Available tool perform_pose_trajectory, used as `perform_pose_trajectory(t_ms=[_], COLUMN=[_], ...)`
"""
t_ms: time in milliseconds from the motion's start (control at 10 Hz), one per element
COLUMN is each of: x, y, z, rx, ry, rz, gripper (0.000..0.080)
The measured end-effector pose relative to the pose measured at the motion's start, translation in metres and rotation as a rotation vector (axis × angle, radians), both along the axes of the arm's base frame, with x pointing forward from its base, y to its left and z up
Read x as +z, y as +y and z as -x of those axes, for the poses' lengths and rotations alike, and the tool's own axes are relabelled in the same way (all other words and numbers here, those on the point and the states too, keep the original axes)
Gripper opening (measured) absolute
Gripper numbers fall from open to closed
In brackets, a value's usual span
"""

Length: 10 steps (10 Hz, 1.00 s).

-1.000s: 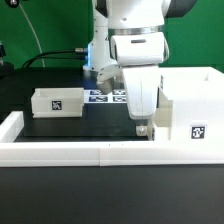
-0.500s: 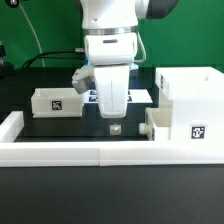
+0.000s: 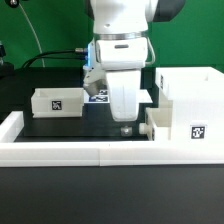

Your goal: Assemble drawer

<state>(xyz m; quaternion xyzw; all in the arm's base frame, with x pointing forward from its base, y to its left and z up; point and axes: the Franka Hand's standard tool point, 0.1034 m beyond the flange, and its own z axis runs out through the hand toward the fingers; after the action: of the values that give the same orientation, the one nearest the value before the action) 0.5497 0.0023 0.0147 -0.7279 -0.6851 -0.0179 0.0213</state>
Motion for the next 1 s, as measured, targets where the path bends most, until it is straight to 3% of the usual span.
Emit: perform_pose_trajectory(t_ms=[700,900,1000], x=[0.002,0.004,0.002], y=[0.022,0.019,0.01], z=[-0.009,-0.012,-0.008], rx=[-0.021,-0.037,-0.051], ry=[0.016,0.006,0.0], rz=[-0.002,-0.001,0.002], gripper=[0.0649,0.0649,0.0649])
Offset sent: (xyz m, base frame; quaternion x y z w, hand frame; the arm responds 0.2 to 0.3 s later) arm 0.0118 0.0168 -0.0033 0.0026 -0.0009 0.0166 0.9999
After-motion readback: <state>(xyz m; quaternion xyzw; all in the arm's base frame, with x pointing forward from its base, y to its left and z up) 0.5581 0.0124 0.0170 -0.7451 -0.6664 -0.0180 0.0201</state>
